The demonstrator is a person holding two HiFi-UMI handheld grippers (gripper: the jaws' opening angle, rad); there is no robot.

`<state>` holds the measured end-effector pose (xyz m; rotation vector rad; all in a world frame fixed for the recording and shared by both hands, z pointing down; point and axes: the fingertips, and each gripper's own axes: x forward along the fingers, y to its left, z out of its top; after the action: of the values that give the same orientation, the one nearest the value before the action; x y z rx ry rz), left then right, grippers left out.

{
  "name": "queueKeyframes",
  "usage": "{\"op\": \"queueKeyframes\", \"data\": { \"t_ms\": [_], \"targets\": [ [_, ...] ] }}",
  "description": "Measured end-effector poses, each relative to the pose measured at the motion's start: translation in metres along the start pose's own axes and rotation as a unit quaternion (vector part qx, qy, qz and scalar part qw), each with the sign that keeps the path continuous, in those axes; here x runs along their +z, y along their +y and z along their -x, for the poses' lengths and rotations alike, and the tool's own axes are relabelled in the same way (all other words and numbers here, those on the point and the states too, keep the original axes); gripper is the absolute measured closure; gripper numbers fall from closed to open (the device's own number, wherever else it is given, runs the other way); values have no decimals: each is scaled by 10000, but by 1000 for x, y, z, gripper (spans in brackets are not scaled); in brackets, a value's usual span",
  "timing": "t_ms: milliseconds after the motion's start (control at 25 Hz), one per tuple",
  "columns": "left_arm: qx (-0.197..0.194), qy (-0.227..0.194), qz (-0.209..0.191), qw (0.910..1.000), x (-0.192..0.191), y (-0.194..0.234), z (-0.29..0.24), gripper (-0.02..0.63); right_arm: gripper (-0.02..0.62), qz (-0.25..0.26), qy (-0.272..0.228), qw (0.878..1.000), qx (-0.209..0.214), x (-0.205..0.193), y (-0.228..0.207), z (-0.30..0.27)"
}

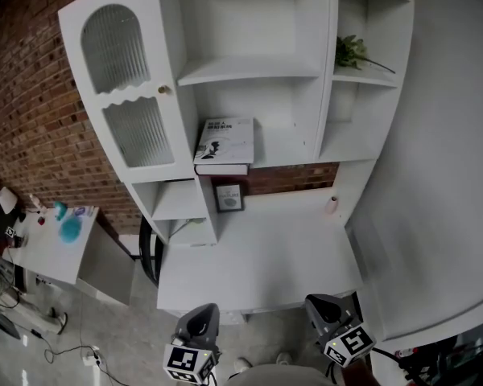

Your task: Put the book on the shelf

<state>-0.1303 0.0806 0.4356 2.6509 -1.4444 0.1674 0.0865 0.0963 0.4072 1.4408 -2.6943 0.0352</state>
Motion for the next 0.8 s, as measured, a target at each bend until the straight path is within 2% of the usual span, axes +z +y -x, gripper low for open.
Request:
{"op": "queueKeyframes", "data": {
  "t_ms": [240,800],
  "targets": [
    [49,25,-13,10000,-3,-4,-6,598,594,81,29,9998,154,-2,-2,-4],
    [82,150,68,9998,-11,-6,-13,598,594,60,31,9998,187,-2,-13,-5]
  ]
}}
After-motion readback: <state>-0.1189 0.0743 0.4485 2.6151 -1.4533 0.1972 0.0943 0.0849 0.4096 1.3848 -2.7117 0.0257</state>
